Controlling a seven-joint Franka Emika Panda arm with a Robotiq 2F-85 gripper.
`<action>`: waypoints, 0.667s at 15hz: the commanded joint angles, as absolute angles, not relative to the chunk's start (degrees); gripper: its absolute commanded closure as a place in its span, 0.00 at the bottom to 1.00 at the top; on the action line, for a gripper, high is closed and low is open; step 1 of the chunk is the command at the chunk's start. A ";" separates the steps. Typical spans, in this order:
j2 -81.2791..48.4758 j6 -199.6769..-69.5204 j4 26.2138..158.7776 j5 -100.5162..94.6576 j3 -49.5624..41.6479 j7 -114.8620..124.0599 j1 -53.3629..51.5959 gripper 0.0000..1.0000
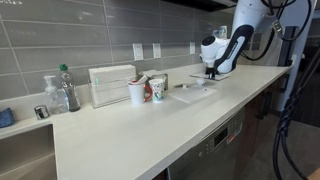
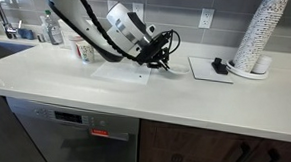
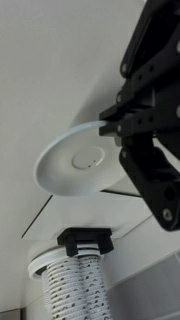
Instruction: Move the white plate to the right
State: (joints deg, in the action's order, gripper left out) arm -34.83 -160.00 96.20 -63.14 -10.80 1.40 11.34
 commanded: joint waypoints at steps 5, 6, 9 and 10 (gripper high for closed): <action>-39.22 -162.11 92.16 -62.48 -10.59 1.00 12.87 0.98; -39.71 -162.02 91.48 -62.51 -10.73 1.79 12.68 0.98; -41.31 -161.65 89.23 -62.62 -10.86 3.25 12.40 0.98; -41.77 -161.64 88.57 -62.76 -10.92 3.55 12.33 0.98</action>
